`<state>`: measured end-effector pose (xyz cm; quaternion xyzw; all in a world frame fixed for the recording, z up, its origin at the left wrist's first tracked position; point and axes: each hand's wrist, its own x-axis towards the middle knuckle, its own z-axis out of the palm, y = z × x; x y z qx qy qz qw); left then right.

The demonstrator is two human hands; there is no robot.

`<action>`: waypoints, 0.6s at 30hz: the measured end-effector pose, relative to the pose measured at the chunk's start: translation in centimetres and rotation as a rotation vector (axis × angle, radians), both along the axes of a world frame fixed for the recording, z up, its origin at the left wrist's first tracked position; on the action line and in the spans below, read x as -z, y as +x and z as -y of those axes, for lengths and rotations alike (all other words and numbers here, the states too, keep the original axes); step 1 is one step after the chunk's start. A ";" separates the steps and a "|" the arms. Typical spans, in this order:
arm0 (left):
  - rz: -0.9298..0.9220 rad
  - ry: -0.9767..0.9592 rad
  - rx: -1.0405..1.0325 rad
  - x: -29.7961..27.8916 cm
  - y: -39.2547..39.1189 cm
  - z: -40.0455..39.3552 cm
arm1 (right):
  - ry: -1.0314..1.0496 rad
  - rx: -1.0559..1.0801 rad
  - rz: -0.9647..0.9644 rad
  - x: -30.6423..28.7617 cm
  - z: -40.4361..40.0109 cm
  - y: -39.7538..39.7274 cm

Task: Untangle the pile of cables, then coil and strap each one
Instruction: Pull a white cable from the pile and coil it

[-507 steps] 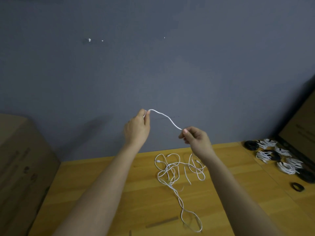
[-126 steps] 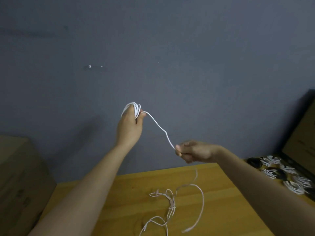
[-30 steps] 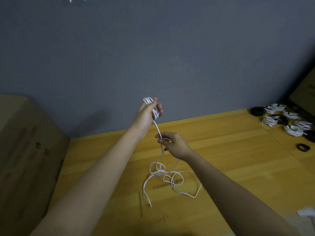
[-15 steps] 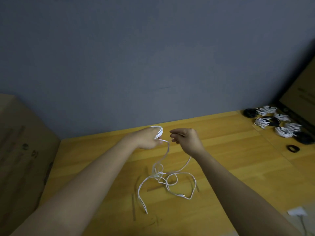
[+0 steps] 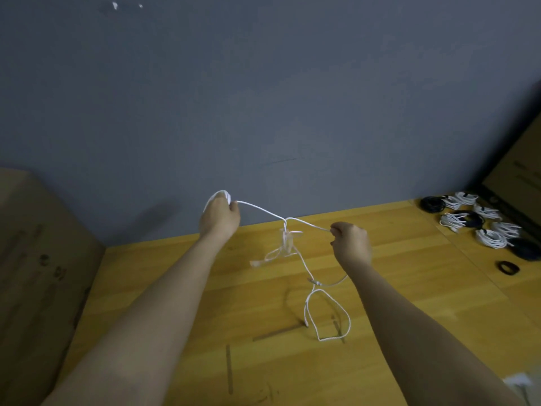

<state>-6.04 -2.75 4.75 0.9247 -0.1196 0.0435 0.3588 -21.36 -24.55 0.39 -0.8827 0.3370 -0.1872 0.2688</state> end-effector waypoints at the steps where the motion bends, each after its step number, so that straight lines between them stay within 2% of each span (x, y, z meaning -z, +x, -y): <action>1: 0.020 -0.019 -0.023 -0.2 0.4 -0.3 | -0.005 0.038 -0.014 0.0 0.4 -0.2; 4: 0.069 -0.044 -0.047 -1.1 0.8 -0.3 | -0.091 0.102 -0.094 -0.1 0.4 -0.3; 7: 0.055 -0.151 -0.066 -2.3 1.2 0.4 | -0.126 0.122 -0.130 -0.4 0.4 0.3; 9: 0.073 -0.195 0.012 -3.3 1.6 0.9 | -0.155 0.064 -0.191 -0.7 0.7 0.8; 11: 0.107 -0.212 0.188 -4.2 1.5 1.4 | -0.209 -0.012 -0.268 -1.0 0.5 1.3; 12: 0.125 -0.203 0.271 -4.6 1.2 1.7 | -0.250 -0.042 -0.228 -1.4 0.0 1.7; 14: 0.143 -0.172 0.400 -5.2 0.6 2.5 | -0.259 -0.172 0.065 -2.3 -1.6 2.9; 16: 0.140 -0.171 0.489 -5.6 0.0 3.2 | -0.065 -0.412 0.339 -3.6 -3.8 4.2; 18: 0.133 -0.221 0.522 -6.1 -0.5 3.6 | 0.192 -0.549 0.388 -4.5 -5.7 5.0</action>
